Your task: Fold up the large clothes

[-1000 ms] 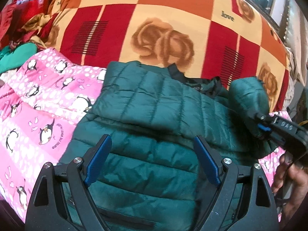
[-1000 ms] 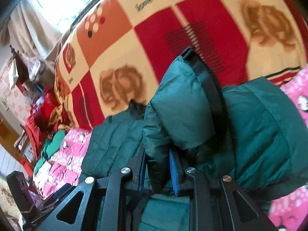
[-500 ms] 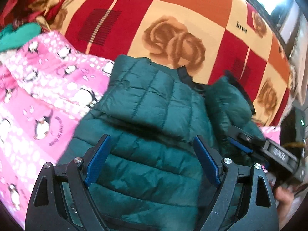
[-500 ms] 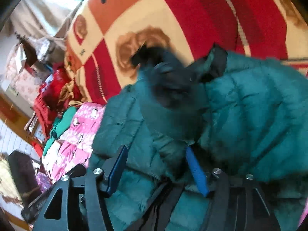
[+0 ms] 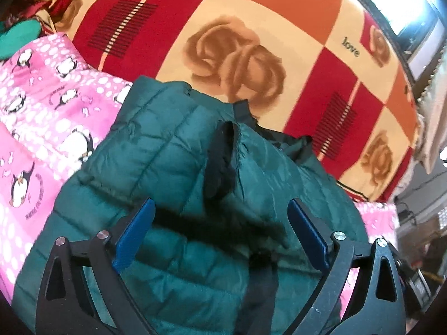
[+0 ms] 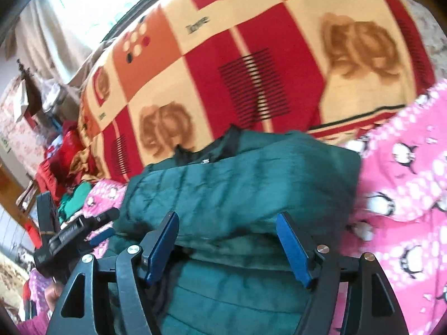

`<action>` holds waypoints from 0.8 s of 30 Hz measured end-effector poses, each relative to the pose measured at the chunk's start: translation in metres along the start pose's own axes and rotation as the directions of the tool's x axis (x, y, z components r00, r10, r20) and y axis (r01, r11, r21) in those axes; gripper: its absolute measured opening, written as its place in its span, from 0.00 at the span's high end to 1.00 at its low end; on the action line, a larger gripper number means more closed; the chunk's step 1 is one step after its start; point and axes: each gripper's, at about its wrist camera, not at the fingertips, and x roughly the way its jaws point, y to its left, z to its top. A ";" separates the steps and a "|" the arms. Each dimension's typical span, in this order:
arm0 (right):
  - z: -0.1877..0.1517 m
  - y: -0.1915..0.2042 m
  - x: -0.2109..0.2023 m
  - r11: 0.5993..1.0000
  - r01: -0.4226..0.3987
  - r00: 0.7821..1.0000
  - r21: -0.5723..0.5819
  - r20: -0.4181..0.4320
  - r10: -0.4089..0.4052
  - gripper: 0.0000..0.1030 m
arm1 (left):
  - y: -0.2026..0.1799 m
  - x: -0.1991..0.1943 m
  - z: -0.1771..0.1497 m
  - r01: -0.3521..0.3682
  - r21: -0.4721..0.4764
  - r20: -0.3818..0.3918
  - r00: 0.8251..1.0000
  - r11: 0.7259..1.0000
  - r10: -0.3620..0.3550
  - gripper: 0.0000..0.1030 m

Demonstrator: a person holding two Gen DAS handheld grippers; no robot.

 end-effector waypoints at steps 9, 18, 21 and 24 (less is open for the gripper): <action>-0.004 -0.033 -0.002 0.994 0.108 0.994 0.027 -0.002 -0.108 0.32 | -0.016 0.032 0.009 -0.075 0.073 -0.015 0.997 0.995 0.076 0.07; -0.007 -0.036 0.009 0.992 0.111 0.994 0.059 -0.024 -0.109 0.32 | -0.034 0.041 0.015 -0.096 0.197 -0.017 0.995 0.976 0.101 0.84; -0.006 -0.032 0.008 0.993 0.104 0.995 0.058 -0.014 -0.103 0.32 | -0.040 0.025 0.022 -0.111 0.236 0.040 0.994 0.965 0.105 0.89; -0.003 -0.028 0.007 0.994 0.091 0.996 0.056 0.005 -0.092 0.32 | -0.034 0.004 0.033 -0.130 0.242 0.107 0.989 0.962 0.107 0.90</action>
